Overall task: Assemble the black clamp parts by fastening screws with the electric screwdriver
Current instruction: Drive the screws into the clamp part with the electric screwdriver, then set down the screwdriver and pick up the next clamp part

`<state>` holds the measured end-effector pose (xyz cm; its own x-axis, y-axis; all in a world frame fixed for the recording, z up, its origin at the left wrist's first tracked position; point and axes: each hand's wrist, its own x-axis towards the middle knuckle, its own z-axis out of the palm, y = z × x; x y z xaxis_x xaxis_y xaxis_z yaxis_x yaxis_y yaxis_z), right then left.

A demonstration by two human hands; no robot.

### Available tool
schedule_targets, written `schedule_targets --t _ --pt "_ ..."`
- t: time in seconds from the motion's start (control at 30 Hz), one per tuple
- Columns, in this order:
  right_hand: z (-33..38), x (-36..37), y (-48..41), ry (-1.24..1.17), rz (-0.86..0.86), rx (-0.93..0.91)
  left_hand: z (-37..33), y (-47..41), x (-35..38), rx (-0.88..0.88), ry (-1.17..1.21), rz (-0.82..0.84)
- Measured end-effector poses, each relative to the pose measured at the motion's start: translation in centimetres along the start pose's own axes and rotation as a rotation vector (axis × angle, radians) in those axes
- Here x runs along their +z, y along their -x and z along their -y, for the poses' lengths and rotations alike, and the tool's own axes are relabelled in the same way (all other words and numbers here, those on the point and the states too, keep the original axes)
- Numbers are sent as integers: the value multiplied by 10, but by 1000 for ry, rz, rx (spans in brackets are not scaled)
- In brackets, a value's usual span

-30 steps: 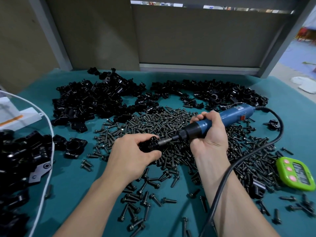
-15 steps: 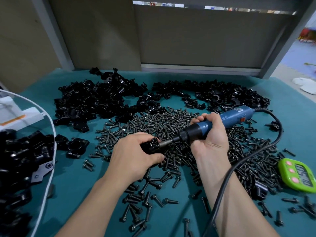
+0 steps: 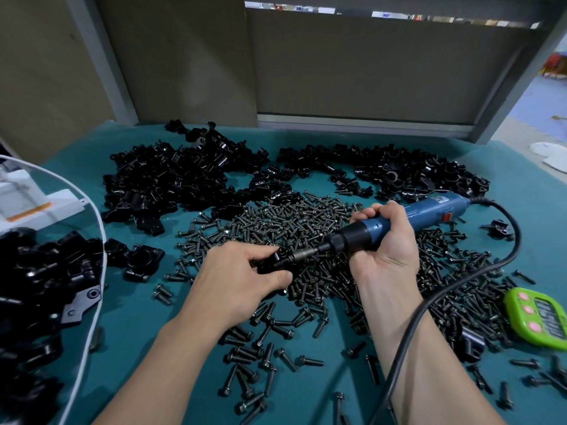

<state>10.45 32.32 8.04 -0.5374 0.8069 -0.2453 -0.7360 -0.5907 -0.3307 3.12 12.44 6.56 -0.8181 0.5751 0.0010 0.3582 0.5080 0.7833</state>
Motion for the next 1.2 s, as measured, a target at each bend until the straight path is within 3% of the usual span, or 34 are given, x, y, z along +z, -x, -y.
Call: schedule_targets --t 0.53,0.67,0.8,0.9,1.1,1.2 --pt "2 6 3 49 157 -70 -13 0 0 40 -37 97" --pt "-4 5 6 124 155 -65 -10 -8 -5 -113 -34 77" --pt "-6 6 11 66 161 28 -8 -10 -16 -288 213 206" --pt "-3 6 11 50 186 73 -6 -7 -17 -311 320 254" --pt "-5 6 11 69 151 63 -11 -9 -13 -282 320 90" --pt "-1 8 11 34 184 93 -12 -5 -10 -320 324 169"
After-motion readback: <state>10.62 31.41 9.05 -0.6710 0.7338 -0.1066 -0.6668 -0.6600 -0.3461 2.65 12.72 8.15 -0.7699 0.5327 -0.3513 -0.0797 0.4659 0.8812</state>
